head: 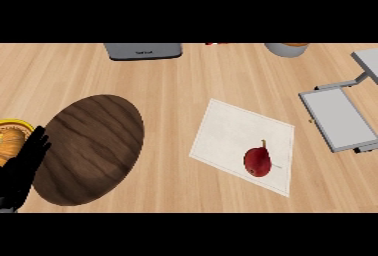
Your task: Pick the squash from the placemat and place it in the tiered shelf
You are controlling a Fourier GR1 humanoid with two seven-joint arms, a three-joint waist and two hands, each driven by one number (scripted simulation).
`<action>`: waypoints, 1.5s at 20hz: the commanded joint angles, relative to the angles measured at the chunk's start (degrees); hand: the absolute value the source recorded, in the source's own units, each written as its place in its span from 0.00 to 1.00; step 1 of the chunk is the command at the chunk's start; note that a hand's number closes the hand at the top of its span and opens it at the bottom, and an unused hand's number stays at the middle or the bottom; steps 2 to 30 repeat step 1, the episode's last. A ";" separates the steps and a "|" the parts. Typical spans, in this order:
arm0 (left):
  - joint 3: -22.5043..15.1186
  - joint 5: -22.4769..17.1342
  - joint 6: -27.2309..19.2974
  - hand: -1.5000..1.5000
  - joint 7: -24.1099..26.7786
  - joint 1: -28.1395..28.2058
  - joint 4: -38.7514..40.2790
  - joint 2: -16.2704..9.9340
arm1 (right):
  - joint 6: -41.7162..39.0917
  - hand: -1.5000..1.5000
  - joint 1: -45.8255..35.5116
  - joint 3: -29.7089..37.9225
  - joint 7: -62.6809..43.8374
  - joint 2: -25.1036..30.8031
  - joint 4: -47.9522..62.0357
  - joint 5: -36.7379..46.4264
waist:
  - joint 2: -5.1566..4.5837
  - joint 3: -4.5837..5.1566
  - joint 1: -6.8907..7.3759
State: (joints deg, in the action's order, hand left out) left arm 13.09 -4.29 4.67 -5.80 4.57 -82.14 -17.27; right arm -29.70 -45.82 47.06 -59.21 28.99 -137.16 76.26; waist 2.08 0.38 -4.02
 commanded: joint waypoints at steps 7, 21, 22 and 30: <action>1.04 -0.42 -0.14 0.50 0.04 1.29 0.34 -0.18 | -16.89 0.00 -1.64 0.82 -7.44 0.63 -9.81 -0.66 | 0.82 0.11 -1.34; 1.04 -0.42 -0.14 0.50 0.04 1.29 0.34 -0.18 | -16.89 0.00 -1.64 0.82 -7.44 0.63 -9.81 -0.66 | 0.82 0.11 -1.34; 1.04 -0.42 -0.14 0.50 0.04 1.29 0.34 -0.18 | -16.89 0.00 -1.64 0.82 -7.44 0.63 -9.81 -0.66 | 0.82 0.11 -1.34; 1.04 -0.42 -0.14 0.50 0.04 1.29 0.34 -0.18 | -16.89 0.00 -1.64 0.82 -7.44 0.63 -9.81 -0.66 | 0.82 0.11 -1.34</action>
